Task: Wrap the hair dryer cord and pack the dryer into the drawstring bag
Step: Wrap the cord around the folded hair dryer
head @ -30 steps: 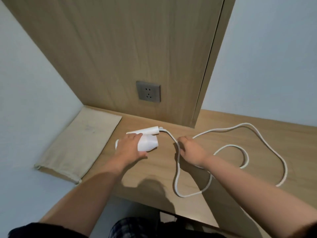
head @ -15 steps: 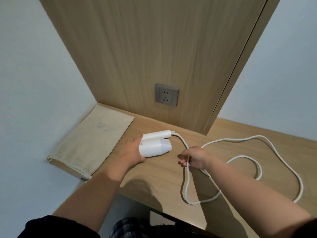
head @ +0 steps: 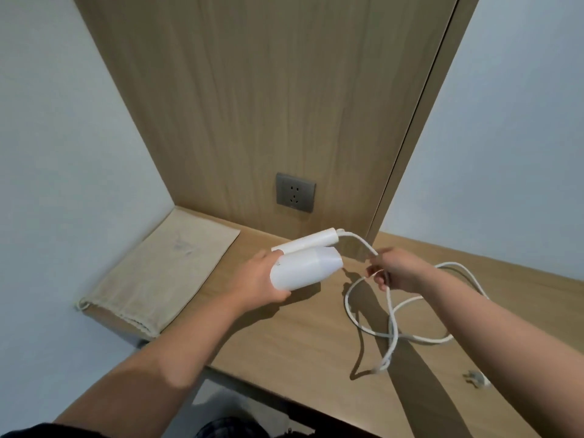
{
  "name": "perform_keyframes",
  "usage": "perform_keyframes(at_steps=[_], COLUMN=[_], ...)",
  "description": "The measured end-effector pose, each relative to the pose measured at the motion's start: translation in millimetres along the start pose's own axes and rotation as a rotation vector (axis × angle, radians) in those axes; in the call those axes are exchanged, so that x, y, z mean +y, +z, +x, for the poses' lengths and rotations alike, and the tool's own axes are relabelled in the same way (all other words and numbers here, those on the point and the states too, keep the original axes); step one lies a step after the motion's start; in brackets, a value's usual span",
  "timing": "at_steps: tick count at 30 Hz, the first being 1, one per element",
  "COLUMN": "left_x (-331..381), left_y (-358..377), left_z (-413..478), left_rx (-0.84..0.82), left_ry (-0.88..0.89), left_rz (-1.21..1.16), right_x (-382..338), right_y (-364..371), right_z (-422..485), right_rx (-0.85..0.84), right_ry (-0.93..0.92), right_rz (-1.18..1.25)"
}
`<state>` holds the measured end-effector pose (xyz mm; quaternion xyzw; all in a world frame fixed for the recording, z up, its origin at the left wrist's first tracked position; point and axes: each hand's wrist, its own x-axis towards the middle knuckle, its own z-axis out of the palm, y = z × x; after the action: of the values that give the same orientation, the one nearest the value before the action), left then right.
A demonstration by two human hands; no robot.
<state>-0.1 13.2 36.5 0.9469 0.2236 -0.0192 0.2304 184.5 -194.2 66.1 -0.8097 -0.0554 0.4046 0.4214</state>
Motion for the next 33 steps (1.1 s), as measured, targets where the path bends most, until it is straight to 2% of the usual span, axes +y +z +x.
perform_keyframes(at_steps=[6,10,13,15,18,21,25,28,33], left_x=[66.5,98.7,110.2,114.0,116.2,117.0,116.9,113.3,101.6], left_y=[-38.2,-54.5,-59.7,-63.0,-67.7,-72.7,-73.0,-63.4,-42.6], left_z=[-3.5,-5.2,-4.9,-4.7,-6.0,-7.9,-5.4,-3.9,-6.9], left_rx=[0.114,0.141,0.148,0.139,0.133,0.133,0.132,0.127,0.127], left_ry=[0.09,0.094,0.03,-0.002,-0.02,-0.018,0.018,0.157,0.288], left_rz=[-0.151,-0.266,-0.345,-0.379,-0.416,-0.273,-0.014,0.268,0.419], right_x=[-15.4,-17.2,-11.1,-4.3,1.0,-1.4,-9.5,-22.5,-54.3], right_y=[-35.4,-42.3,-37.4,-33.3,-26.9,-20.1,-9.9,-9.8,-33.4], right_z=[-28.3,-51.5,-72.4,-80.8,-90.2,-102.7,-117.0,-120.9,-135.5], right_rx=[0.257,0.254,0.204,0.184,0.166,0.168,0.048,-0.087,-0.343], right_ry=[-0.186,-0.223,-0.245,-0.268,-0.259,-0.327,-0.4,-0.451,-0.359], right_rz=[-0.043,-0.041,-0.028,-0.217,-0.734,-1.111,-1.401,-1.388,-1.214])
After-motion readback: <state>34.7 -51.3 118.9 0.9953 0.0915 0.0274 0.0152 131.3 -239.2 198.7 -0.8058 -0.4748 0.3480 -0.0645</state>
